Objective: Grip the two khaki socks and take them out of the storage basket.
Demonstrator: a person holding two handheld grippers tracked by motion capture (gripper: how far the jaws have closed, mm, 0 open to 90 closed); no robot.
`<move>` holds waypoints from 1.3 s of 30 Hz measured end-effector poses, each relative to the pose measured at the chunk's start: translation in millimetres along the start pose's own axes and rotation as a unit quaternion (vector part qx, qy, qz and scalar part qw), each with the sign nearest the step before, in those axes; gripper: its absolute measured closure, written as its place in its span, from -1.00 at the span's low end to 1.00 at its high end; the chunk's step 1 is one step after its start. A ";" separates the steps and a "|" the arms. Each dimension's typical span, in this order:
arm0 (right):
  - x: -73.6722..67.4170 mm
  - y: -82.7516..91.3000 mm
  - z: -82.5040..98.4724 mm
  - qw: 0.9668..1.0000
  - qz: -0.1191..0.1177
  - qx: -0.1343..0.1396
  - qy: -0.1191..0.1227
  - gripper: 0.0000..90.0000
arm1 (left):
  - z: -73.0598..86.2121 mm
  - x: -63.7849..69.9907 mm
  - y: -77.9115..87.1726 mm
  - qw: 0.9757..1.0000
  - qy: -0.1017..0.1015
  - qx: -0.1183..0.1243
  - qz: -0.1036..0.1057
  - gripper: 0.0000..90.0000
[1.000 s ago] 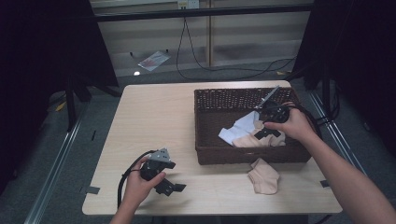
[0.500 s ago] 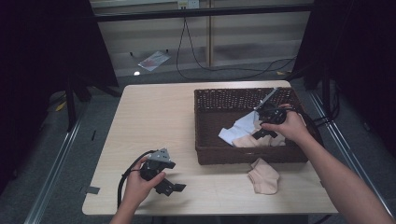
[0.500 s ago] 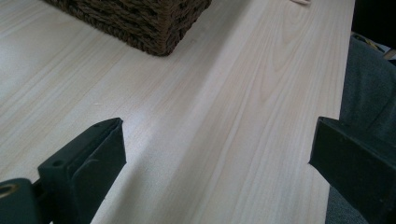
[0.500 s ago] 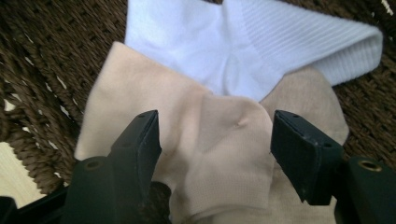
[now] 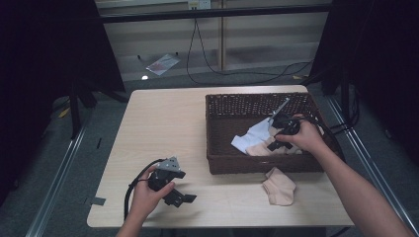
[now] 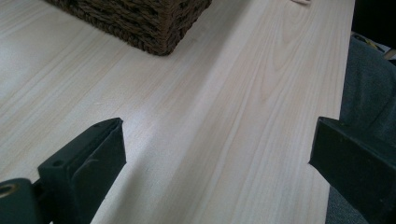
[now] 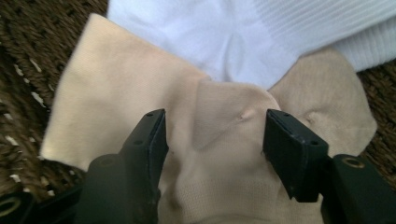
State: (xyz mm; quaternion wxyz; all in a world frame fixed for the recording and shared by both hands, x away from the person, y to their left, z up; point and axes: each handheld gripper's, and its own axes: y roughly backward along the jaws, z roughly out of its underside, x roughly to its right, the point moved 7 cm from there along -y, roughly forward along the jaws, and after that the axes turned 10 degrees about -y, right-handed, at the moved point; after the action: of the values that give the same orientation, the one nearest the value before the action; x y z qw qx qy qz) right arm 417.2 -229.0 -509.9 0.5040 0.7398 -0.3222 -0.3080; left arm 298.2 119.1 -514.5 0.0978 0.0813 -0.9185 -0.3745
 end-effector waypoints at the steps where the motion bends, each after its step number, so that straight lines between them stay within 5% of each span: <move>1: 1.7 -4.0 1.2 1.000 -0.001 0.003 -0.002 -0.12 | 0.1 -0.3 0.1 1.000 -0.001 0.000 0.000 -0.93; 11: 5.0 -7.5 4.5 1.000 0.002 0.005 -0.003 0.20 | 0.2 -0.1 -1.3 1.000 0.002 0.000 -0.001 -0.93; 15: 4.0 -11.0 8.6 1.000 -0.001 -0.010 0.004 0.68 | -0.2 0.5 -1.4 1.000 0.006 0.003 -0.003 -0.93; 19: 2.9 -9.9 9.7 1.000 -0.016 -0.017 0.009 0.94 | 0.0 -0.2 0.2 1.000 0.000 0.000 -0.001 -0.93; 26: -0.4 7.1 8.5 1.000 -0.026 -0.013 -0.001 0.96 | -1.0 0.4 -0.3 1.000 0.005 0.007 -0.003 -0.93; 39: -5.5 72.6 1.7 0.999 -0.045 0.014 0.004 0.96 | -1.5 0.5 0.0 1.000 0.002 0.006 -0.003 -0.93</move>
State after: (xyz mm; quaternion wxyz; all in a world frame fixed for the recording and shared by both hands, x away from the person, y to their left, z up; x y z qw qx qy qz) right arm 400.5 -246.2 -441.2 0.4804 0.7619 -0.2911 -0.3225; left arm 298.0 117.9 -513.4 0.0982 0.0854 -0.9204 -0.3687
